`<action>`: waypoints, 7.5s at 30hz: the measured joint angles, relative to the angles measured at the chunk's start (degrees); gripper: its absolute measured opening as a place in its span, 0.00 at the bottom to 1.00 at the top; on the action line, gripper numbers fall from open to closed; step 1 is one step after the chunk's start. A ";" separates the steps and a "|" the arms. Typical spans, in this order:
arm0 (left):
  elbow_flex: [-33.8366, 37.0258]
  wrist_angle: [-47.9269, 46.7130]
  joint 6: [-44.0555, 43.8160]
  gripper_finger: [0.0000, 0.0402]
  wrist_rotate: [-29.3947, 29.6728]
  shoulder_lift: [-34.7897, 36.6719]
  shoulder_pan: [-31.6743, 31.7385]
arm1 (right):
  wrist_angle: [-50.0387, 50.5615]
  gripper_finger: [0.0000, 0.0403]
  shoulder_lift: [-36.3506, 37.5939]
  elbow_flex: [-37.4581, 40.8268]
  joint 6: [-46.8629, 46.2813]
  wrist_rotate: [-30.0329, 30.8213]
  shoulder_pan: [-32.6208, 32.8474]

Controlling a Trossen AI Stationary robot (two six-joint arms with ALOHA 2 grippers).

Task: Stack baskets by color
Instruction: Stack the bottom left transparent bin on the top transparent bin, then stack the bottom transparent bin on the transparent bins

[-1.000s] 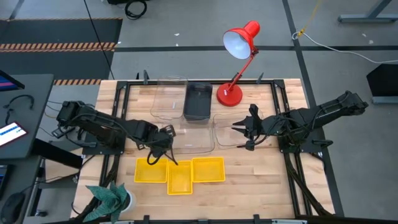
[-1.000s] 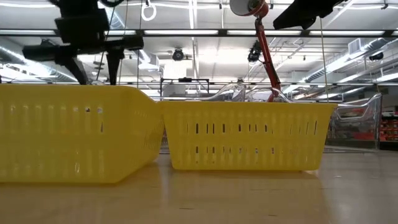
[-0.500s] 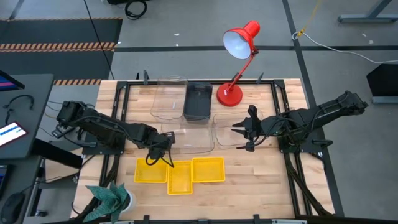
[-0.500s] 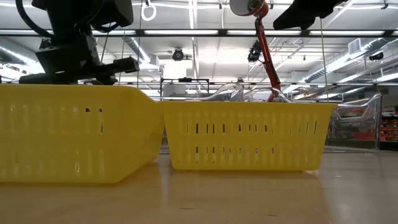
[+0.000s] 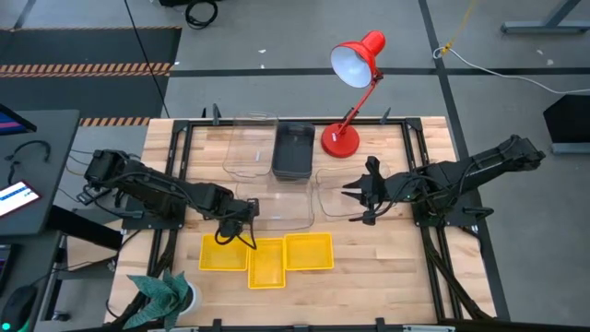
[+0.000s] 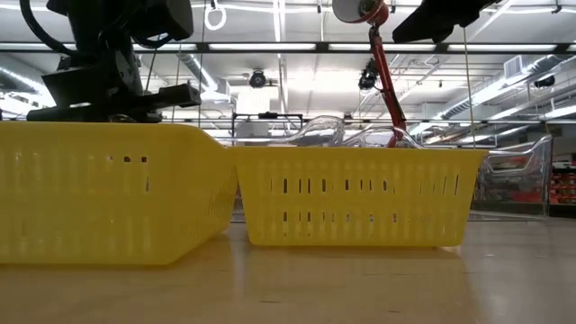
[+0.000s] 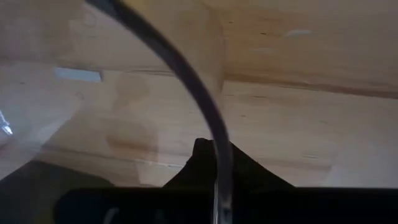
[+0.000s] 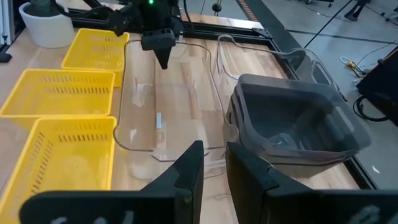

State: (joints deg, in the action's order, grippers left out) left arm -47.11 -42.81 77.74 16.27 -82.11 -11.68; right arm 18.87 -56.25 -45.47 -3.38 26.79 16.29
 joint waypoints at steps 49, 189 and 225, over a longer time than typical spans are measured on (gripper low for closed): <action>-20.58 -23.87 -21.22 0.01 18.97 0.50 -9.48 | -0.23 0.18 0.00 0.00 -0.88 0.55 -0.02; -34.82 27.91 -27.36 0.46 -19.35 -17.79 14.71 | 18.40 0.14 5.77 2.39 -25.12 -18.95 -6.30; -57.36 1.27 -15.36 0.31 -18.60 -39.99 16.35 | 16.33 0.14 13.14 2.34 -24.98 -10.34 -4.73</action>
State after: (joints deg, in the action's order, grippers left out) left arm -104.47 -41.54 62.38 -2.33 -122.09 4.67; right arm 35.20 -43.11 -43.13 -28.36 16.45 11.56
